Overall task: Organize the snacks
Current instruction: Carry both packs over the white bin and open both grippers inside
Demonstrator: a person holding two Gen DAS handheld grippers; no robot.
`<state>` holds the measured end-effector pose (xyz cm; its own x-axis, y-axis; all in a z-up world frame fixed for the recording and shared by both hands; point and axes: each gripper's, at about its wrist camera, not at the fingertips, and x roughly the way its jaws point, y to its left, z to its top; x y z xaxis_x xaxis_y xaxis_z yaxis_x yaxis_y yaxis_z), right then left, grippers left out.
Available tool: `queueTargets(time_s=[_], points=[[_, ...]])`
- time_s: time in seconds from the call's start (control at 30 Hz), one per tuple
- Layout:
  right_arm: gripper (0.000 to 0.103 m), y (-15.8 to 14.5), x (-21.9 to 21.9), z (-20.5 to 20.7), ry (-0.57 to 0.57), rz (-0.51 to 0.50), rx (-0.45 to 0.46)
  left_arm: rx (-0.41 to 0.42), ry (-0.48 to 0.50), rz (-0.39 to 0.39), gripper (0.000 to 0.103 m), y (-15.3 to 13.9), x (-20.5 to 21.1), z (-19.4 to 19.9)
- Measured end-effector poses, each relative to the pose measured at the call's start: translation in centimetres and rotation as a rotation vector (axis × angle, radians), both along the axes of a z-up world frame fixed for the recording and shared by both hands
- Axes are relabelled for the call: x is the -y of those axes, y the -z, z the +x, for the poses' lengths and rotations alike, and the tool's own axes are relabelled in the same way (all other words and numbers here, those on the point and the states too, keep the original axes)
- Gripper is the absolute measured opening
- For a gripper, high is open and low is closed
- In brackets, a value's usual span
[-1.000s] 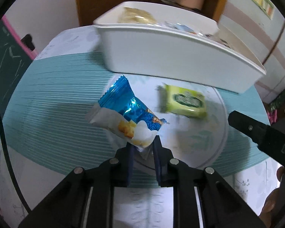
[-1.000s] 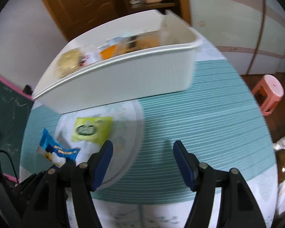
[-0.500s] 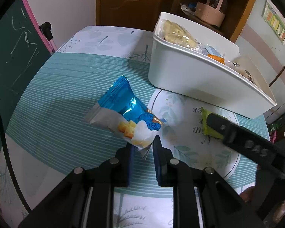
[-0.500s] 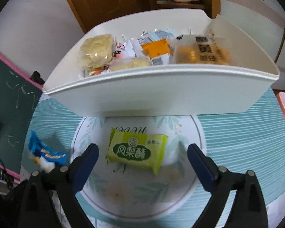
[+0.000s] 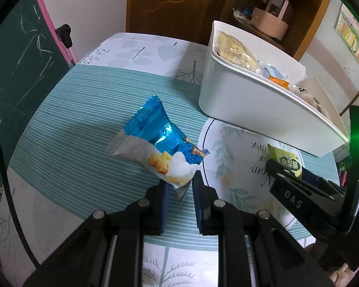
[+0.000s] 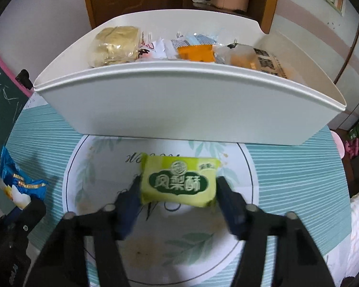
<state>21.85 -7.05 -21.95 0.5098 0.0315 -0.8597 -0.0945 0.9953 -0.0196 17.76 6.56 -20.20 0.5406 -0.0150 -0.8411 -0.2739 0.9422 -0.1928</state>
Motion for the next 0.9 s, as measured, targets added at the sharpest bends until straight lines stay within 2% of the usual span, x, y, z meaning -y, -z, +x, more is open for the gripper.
queueTargets(time_s=[0.1,0.2,0.63,0.9], points=[[0.053,-0.5,1.0,-0.4,0.015,0.053,-0.026,0.006,0.006,0.007,0.017,-0.6,0.2,-0.3],[0.053,-2.0,2.1,-1.6,0.029,0.113,-0.010,0.027,0.021,0.015,0.017,-1.8,0.7,-0.9],[0.053,-11.3,5.2,-7.0,0.018,0.219,0.171,0.137,0.083,0.085,0.017,-8.8,3.3,-4.1],[0.053,-16.8,6.0,-8.2,-0.008,0.226,0.316,0.213,0.129,0.121,0.017,-14.5,4.4,-2.3]])
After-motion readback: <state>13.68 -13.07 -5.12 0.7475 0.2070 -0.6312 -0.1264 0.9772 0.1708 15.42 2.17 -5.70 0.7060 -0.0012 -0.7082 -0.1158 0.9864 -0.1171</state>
